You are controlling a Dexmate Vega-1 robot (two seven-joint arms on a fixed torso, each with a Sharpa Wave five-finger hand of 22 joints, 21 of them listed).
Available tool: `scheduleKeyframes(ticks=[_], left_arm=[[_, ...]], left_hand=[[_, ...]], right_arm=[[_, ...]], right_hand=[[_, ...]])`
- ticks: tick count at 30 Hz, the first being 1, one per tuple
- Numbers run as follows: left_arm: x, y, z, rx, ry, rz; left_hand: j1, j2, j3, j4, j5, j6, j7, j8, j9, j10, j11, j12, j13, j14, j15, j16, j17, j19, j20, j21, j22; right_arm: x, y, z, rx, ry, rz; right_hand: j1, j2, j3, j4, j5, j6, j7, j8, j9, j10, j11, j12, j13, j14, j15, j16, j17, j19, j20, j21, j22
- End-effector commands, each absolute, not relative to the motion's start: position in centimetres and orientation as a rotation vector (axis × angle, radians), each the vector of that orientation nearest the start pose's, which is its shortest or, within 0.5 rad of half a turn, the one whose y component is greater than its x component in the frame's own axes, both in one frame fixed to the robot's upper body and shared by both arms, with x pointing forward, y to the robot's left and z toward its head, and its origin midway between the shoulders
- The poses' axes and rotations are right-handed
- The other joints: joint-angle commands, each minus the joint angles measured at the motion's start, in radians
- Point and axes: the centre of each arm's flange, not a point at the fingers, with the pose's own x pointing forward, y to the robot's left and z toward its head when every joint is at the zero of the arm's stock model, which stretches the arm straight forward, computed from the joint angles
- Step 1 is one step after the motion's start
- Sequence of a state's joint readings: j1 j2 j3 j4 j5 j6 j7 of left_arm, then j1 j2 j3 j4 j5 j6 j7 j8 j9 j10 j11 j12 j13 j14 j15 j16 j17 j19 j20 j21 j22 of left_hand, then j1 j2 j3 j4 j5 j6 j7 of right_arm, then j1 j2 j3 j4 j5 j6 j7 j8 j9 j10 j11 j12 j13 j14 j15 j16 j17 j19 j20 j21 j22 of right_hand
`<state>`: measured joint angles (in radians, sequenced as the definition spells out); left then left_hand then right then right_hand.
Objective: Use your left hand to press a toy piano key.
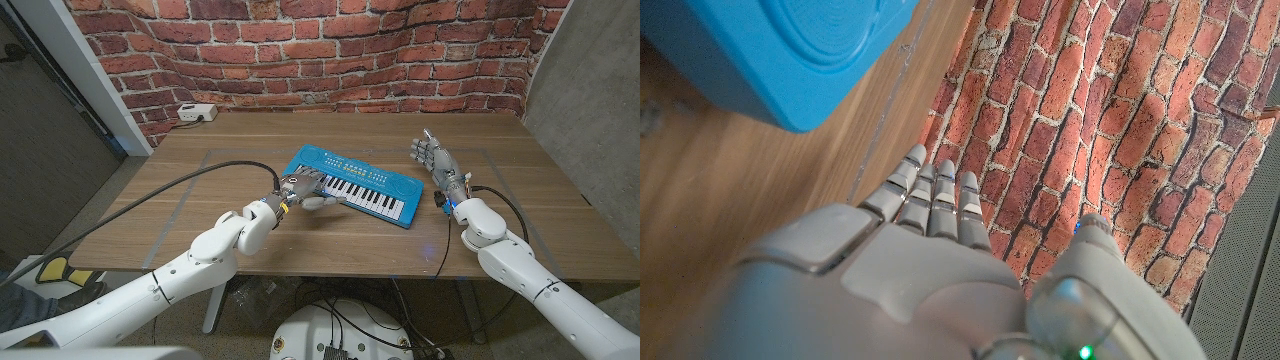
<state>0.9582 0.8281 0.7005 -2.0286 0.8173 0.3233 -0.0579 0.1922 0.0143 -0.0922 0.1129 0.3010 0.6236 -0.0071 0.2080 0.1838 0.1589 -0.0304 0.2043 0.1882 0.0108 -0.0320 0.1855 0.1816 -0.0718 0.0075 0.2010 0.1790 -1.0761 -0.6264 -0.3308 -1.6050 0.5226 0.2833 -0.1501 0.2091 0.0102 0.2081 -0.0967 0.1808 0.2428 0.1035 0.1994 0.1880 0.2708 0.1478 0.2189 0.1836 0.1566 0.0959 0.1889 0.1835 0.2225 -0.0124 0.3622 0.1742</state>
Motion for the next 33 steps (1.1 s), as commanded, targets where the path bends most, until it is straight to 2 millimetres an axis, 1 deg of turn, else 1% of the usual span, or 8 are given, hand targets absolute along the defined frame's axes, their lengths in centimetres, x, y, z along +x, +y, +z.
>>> scheduleKeyframes(ticks=[1, 20, 24, 30, 33], left_arm=[[53.7, 14.8, -6.5, 1.621, -0.647, -0.093], [53.8, 15.3, -6.2, 1.629, -0.643, -0.078], [53.7, 15.4, -6.1, 1.629, -0.643, -0.07], [53.6, 15.5, -5.8, 1.628, -0.643, -0.06], [53.5, 15.6, -5.5, 1.621, -0.641, -0.056]], left_hand=[[0.001, 0.003, 0.001, -0.004, 0.003, 0.003, -0.007, -0.004, 0.002, 0.005, -0.009, 0.004, 0.002, 0.009, -0.011, 0.002, 0.0, -0.001, 0.006, 0.004, 0.004], [0.01, 0.009, -0.001, -0.006, 0.003, 0.004, -0.013, -0.005, 0.002, 0.004, -0.012, 0.004, 0.002, 0.011, -0.01, 0.002, 0.0, -0.003, 0.014, 0.003, 0.005], [0.012, 0.01, -0.001, -0.006, 0.003, 0.005, -0.012, -0.004, 0.002, 0.007, -0.009, 0.005, 0.002, 0.013, -0.012, 0.003, 0.0, -0.004, 0.014, 0.003, 0.005], [0.014, 0.012, -0.002, -0.007, 0.003, 0.006, -0.012, -0.005, 0.002, 0.009, -0.011, 0.006, 0.003, 0.014, -0.012, 0.003, 0.0, -0.005, 0.015, 0.003, 0.005], [0.016, 0.013, -0.003, -0.007, 0.002, 0.019, -0.014, 0.0, 0.002, 0.009, -0.012, 0.005, 0.003, 0.015, -0.012, 0.003, 0.0, -0.005, 0.015, 0.003, 0.005]], right_arm=[[58.7, -28.6, -5.6, -0.093, -0.63, 0.146], [58.8, -28.4, -5.3, -0.098, -0.632, 0.144], [58.8, -28.4, -5.3, -0.098, -0.629, 0.144], [58.9, -28.4, -5.2, -0.097, -0.637, 0.144], [59.0, -28.3, -5.2, -0.094, -0.639, 0.142]], right_hand=[[-0.002, 0.008, 0.002, -0.003, 0.005, 0.005, -0.003, -0.001, 0.004, 0.008, 0.0, -0.003, 0.004, 0.002, 0.008, -0.003, 0.002, 0.009, 0.003, -0.003, 0.005], [-0.003, 0.009, 0.001, -0.004, 0.004, 0.008, -0.005, 0.0, 0.004, 0.01, -0.001, -0.002, 0.004, 0.004, 0.009, -0.002, 0.002, 0.011, 0.006, -0.007, 0.006], [-0.003, 0.009, 0.001, -0.004, 0.004, 0.009, -0.005, 0.0, 0.004, 0.011, -0.002, -0.002, 0.004, 0.005, 0.009, -0.002, 0.002, 0.012, 0.006, -0.008, 0.006], [-0.003, 0.01, 0.001, -0.004, 0.004, 0.009, -0.005, 0.0, 0.004, 0.011, 0.0, -0.002, 0.004, 0.004, 0.009, -0.002, 0.002, 0.012, 0.007, -0.009, 0.006], [-0.004, 0.01, 0.001, -0.004, 0.004, 0.009, -0.005, 0.0, 0.004, 0.011, 0.0, -0.002, 0.004, 0.004, 0.009, -0.002, 0.002, 0.012, 0.007, -0.01, 0.006]])
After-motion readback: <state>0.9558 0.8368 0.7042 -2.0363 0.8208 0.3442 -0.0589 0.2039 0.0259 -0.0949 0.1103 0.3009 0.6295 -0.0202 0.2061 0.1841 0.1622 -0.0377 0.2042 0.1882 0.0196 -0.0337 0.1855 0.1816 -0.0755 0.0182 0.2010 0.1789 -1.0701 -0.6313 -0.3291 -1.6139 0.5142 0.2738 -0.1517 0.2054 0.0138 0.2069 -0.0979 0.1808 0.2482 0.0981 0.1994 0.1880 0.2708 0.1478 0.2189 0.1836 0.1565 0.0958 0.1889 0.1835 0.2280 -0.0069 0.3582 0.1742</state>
